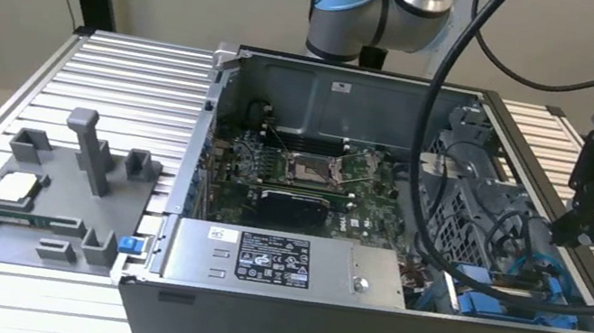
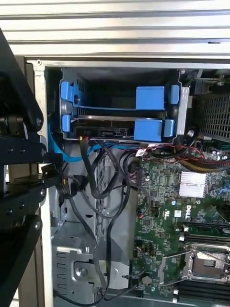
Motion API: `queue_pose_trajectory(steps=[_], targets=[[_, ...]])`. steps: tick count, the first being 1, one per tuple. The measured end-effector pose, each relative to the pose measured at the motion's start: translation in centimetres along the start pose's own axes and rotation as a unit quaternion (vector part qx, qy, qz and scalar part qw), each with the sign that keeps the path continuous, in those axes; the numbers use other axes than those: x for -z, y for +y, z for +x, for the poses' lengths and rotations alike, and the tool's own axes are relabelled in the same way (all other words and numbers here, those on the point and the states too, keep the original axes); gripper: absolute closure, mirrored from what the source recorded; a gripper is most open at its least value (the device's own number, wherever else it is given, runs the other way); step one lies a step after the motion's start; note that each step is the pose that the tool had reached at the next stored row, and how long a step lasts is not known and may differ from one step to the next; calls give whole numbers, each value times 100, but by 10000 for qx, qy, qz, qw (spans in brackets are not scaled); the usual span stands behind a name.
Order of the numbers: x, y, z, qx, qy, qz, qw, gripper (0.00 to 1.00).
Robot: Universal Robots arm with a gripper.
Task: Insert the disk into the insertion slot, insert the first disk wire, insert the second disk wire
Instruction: 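Insert the second disk wire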
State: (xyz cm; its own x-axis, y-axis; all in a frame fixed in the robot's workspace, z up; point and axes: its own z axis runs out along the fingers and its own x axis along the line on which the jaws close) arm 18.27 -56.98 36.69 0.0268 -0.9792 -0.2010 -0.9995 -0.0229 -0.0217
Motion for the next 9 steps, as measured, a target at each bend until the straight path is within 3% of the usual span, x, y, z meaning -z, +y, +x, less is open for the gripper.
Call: queue_pose_trajectory(steps=[4, 5, 9], targets=[[-1, 1, 1, -6, -2, -27, 10000, 0], [-1, 1, 1, -7, -2, -33, 10000, 100], [-2, 10, 2, -9, -3, -44, 10000, 100]])
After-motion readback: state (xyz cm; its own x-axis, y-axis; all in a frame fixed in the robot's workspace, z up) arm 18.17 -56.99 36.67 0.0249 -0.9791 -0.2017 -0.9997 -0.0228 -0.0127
